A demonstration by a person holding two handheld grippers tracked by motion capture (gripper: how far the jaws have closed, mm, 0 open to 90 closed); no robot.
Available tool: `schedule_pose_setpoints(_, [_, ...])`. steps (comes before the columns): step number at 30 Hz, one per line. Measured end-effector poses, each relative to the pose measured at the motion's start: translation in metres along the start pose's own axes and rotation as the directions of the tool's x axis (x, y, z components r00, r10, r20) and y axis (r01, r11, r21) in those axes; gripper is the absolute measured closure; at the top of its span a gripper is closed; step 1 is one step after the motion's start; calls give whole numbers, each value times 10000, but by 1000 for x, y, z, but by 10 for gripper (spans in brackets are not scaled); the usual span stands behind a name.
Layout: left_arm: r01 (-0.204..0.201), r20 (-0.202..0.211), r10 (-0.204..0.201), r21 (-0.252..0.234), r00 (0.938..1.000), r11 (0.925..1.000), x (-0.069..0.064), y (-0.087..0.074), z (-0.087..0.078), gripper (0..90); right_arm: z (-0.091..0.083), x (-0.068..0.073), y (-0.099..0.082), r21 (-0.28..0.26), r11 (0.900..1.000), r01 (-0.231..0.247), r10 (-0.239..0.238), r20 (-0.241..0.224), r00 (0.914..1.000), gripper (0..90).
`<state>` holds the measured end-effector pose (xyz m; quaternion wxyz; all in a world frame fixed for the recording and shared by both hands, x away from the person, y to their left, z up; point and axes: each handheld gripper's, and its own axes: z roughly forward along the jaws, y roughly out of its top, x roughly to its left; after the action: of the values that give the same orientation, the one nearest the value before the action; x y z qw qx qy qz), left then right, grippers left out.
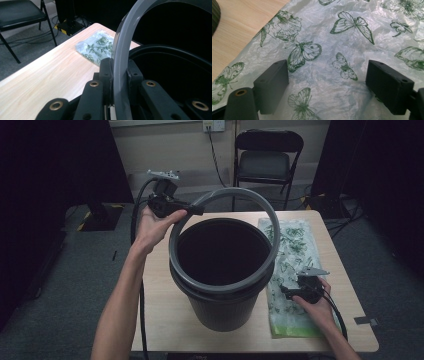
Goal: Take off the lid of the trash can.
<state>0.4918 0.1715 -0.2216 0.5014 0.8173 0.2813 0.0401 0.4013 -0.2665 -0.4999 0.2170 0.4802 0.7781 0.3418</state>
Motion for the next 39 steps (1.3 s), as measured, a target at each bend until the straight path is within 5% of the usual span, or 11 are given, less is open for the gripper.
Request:
schedule_pose_setpoints(8, [955, -104, -958, -245, 9953, 9951, 16, -10, -2, 787, 0, 0, 0, -6, 10000, 5, -5, 0, 10000, 178])
schedule_pose_setpoints(15, [1704, -352, -1729, -628, 9843, 9834, 29, -17, -10, 787, 0, 0, 0, -6, 10000, -1, 1, 10, 10000, 179])
schedule_pose_setpoints(32, [3150, -1105, -3283, -1221, 9381, 9412, 62, -35, -32, 789, 0, 0, 0, -6, 10000, -20, 20, 35, 10000, 179])
schedule_pose_setpoints(39, [3706, -1333, -3896, -1470, 9113, 9171, 76, -42, -40, 789, 0, 0, 0, -7, 10000, -19, 19, 39, 10000, 179])
